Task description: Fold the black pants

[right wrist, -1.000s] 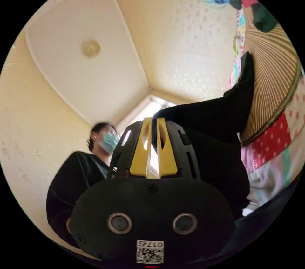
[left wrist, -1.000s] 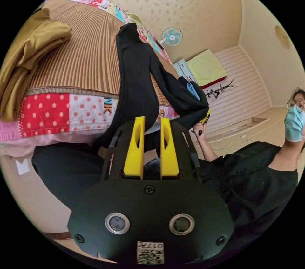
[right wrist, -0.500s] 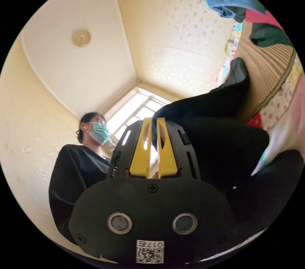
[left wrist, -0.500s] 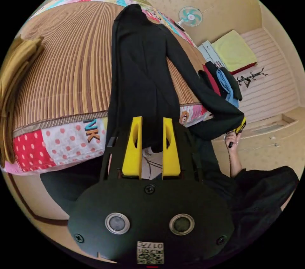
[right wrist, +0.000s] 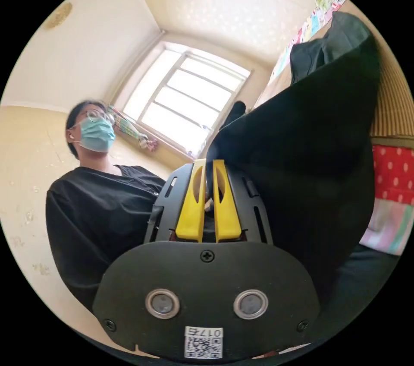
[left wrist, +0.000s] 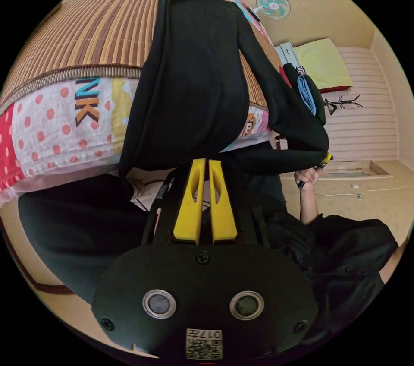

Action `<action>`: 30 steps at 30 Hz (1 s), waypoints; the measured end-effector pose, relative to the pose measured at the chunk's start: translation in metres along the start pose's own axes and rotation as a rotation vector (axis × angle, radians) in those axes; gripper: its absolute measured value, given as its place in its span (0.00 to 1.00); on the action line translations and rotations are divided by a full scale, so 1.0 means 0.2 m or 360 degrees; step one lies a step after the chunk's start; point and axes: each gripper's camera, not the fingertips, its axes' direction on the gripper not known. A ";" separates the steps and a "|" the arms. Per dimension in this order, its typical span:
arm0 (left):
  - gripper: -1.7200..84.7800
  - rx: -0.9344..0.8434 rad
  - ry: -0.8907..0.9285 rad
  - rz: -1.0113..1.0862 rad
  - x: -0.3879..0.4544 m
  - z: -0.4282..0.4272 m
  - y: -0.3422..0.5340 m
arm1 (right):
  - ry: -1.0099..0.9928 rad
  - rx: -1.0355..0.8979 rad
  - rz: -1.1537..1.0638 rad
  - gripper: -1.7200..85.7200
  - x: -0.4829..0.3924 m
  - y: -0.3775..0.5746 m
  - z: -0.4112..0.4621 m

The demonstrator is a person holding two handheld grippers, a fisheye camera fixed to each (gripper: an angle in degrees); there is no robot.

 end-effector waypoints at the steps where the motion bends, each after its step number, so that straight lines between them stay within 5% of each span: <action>1: 0.07 0.0010 0.0053 0.0031 0.03 0.00 0.00 | 0.0008 -0.0039 0.0006 0.05 0.03 -0.01 0.07; 6: 0.15 0.0028 0.0456 0.0246 0.28 0.03 -0.10 | 0.0144 -0.0360 0.0105 0.05 0.35 -0.01 0.65; 14: 0.21 -0.0192 0.0210 0.0212 0.33 0.29 -0.28 | 0.0355 -0.0513 0.0181 0.05 0.73 0.08 1.14; 18: 0.14 -0.0334 0.0139 0.0253 0.37 0.53 -0.24 | 0.0389 -0.0520 0.0188 0.05 0.92 0.12 1.28; 22: 0.07 -0.0245 0.0207 0.0271 0.36 0.60 -0.16 | 0.0350 -0.0700 0.0198 0.07 1.10 0.08 1.31; 26: 0.06 -0.0222 0.0228 0.0343 0.37 0.63 -0.12 | 0.0290 -0.0983 -0.0254 0.08 1.06 -0.05 1.22; 30: 0.06 -0.0235 0.0233 0.0446 0.41 0.67 -0.09 | 0.0643 -0.0638 -0.0110 0.10 1.32 -0.47 0.79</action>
